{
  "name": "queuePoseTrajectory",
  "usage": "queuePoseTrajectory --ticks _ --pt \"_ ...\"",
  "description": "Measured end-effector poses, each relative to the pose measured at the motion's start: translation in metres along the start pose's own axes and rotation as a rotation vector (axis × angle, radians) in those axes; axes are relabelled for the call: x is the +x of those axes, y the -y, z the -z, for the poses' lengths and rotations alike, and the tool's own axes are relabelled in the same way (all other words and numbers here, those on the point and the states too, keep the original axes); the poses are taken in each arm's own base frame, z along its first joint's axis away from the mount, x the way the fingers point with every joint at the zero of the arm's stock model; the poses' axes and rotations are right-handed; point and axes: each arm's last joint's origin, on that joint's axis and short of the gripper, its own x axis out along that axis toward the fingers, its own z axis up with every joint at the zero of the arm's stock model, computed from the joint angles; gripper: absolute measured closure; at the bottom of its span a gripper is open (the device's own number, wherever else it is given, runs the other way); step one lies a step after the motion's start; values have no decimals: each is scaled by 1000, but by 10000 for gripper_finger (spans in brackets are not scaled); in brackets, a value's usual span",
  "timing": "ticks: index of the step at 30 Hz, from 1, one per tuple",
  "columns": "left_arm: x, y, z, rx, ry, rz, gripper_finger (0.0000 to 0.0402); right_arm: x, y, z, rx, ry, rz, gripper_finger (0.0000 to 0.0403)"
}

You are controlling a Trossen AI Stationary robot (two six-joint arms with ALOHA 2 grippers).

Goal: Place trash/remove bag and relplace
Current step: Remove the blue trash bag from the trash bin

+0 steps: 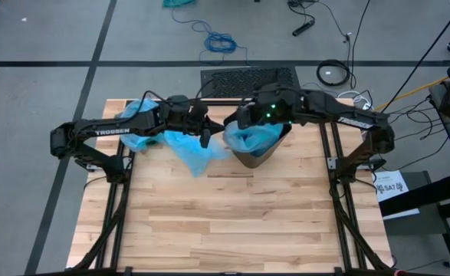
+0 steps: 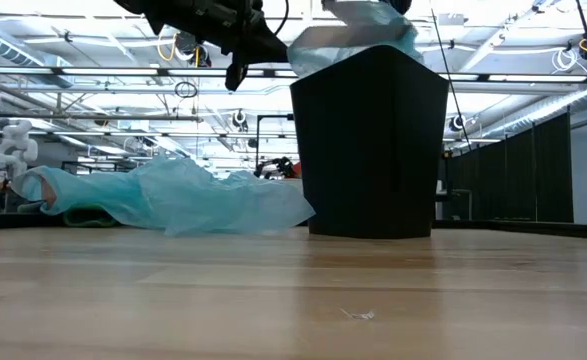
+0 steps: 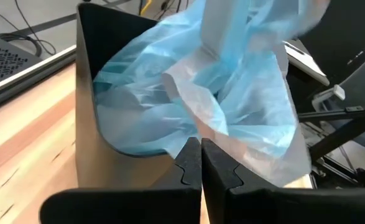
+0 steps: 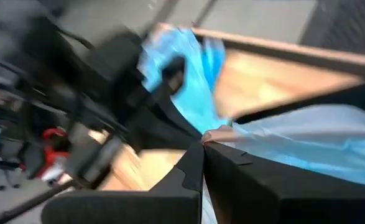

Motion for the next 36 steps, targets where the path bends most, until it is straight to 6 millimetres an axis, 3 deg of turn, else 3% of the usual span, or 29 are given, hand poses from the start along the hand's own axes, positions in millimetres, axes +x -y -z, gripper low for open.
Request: queuePoseTrajectory --ticks 7,14,23,36 --pt "0 -1 -1 -1 3 -5 401 33 0 17 -16 -158 48 401" --pt "0 -1 -1 2 2 -5 401 58 -2 25 -19 -235 41 374" --pt "0 -1 0 7 -5 8 401 67 -1 26 3 -236 59 348" --pt "0 -1 0 30 -16 31 401 72 5 16 28 -204 66 345"
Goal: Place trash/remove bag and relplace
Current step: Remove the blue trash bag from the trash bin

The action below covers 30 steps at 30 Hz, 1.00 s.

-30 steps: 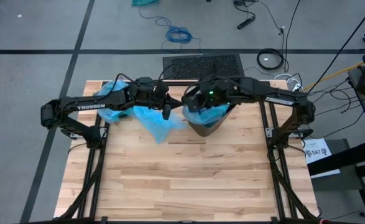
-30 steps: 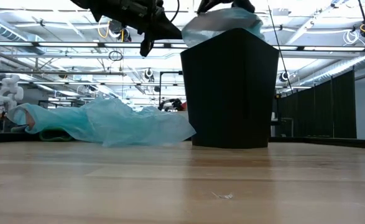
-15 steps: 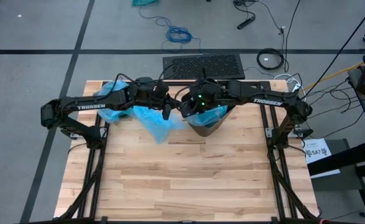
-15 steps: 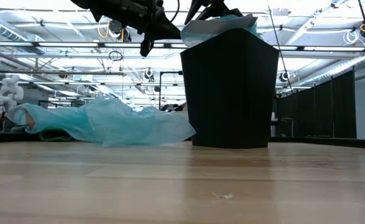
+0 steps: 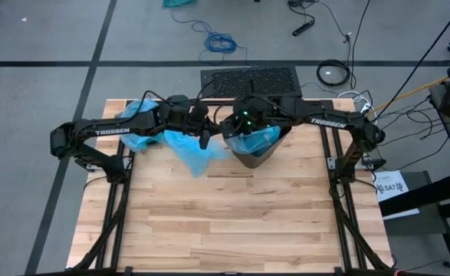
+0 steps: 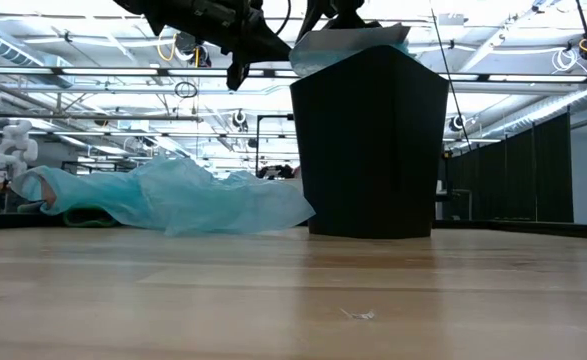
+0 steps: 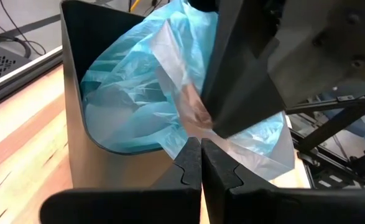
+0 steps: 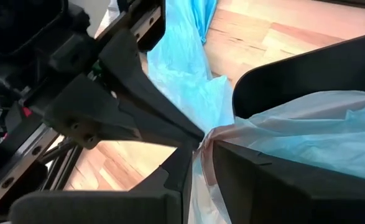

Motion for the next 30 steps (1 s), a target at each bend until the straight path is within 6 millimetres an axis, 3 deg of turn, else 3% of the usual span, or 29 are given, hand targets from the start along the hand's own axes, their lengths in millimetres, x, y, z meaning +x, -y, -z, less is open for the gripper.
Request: queuePoseTrajectory --ticks 13,21,30 --pt "0 -1 2 -6 -21 -9 401 18 1 -2 0 -11 18 348" --pt "0 -2 4 11 -35 -13 401 20 3 -2 -44 -18 32 398" --pt "0 0 1 21 -13 7 401 21 5 -1 -52 -4 73 403"
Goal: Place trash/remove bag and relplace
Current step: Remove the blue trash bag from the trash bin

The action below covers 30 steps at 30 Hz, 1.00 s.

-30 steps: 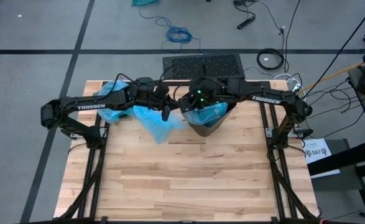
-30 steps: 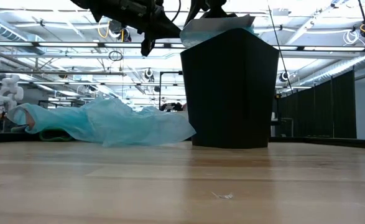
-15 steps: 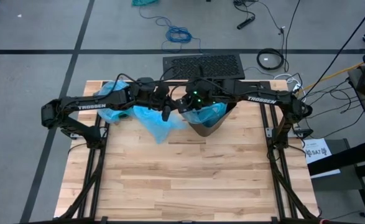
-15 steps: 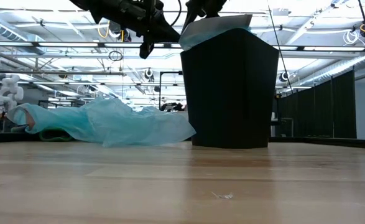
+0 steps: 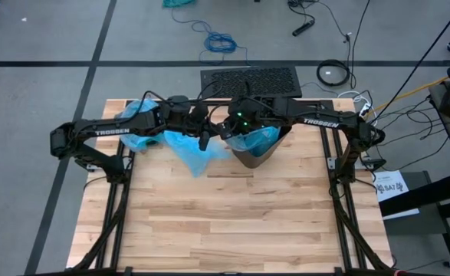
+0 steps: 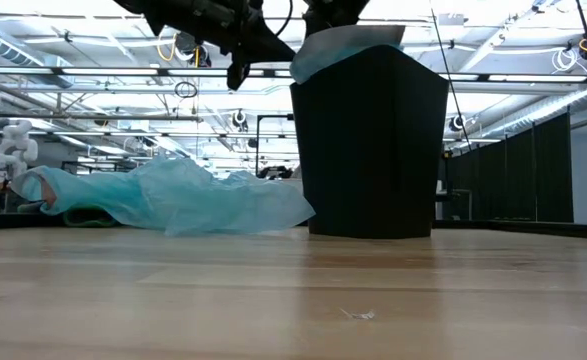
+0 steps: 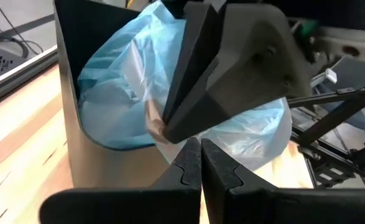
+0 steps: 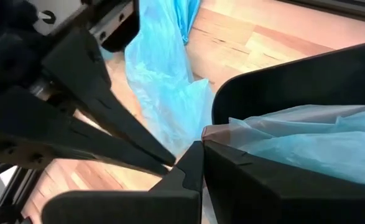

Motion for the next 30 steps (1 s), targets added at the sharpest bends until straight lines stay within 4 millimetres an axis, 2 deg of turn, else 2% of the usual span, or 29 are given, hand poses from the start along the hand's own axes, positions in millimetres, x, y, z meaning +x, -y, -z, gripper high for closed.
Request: queuePoseTrajectory --ticks 5,10,14,20,23,30 --pt "-7 -1 -3 0 11 -9 401 0 -1 1 -4 -3 -3 403" --pt "-22 -8 -7 -19 11 -69 401 -1 -2 3 -7 -5 -7 403" --pt "-27 -15 -1 -55 -57 -123 401 -6 -5 3 -11 5 -27 403" --pt "-19 -10 4 -52 -97 -68 401 -27 -8 0 -23 89 -73 403" --pt "-17 -5 0 -28 -53 -38 401 -34 -7 -1 -21 101 -82 403" --pt "-9 -2 6 -13 -84 -28 401 -34 -5 1 14 60 -80 403"
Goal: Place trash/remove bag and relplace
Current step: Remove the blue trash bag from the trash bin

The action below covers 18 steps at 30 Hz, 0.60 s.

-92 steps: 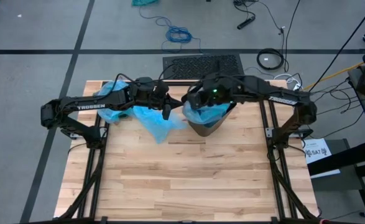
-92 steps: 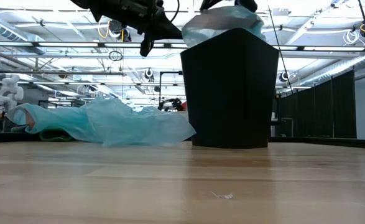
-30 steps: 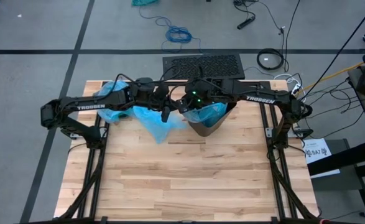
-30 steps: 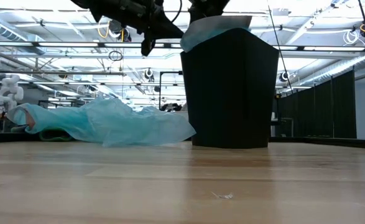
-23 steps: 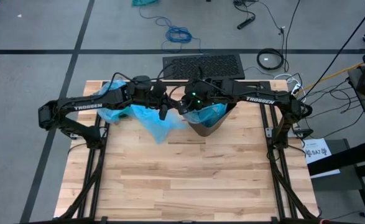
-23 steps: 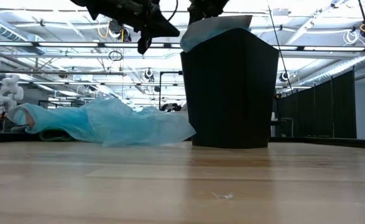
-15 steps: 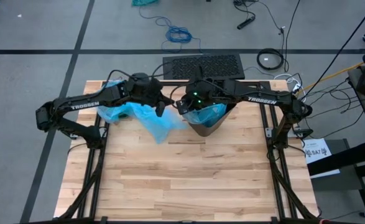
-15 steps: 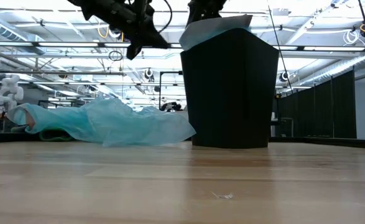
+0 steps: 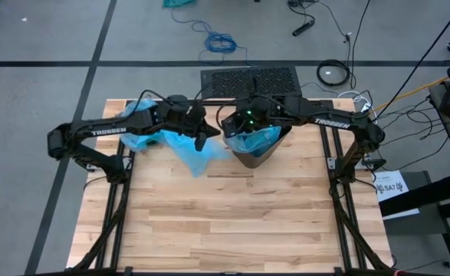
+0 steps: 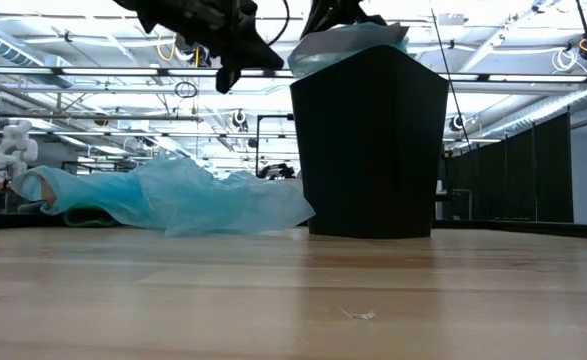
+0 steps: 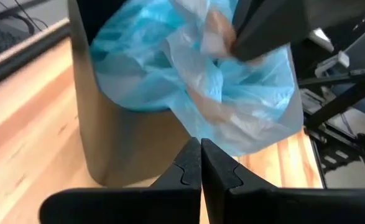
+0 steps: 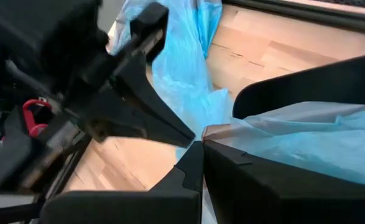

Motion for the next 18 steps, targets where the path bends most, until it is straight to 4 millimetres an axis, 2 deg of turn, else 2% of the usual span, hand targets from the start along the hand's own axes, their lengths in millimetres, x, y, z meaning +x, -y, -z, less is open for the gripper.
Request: queuePoseTrajectory --ticks 8,18 --pt "16 4 7 7 -33 23 401 0 -1 0 31 -17 -17 403" --pt "24 15 -2 -7 89 104 401 0 -3 -2 41 1 -47 403"
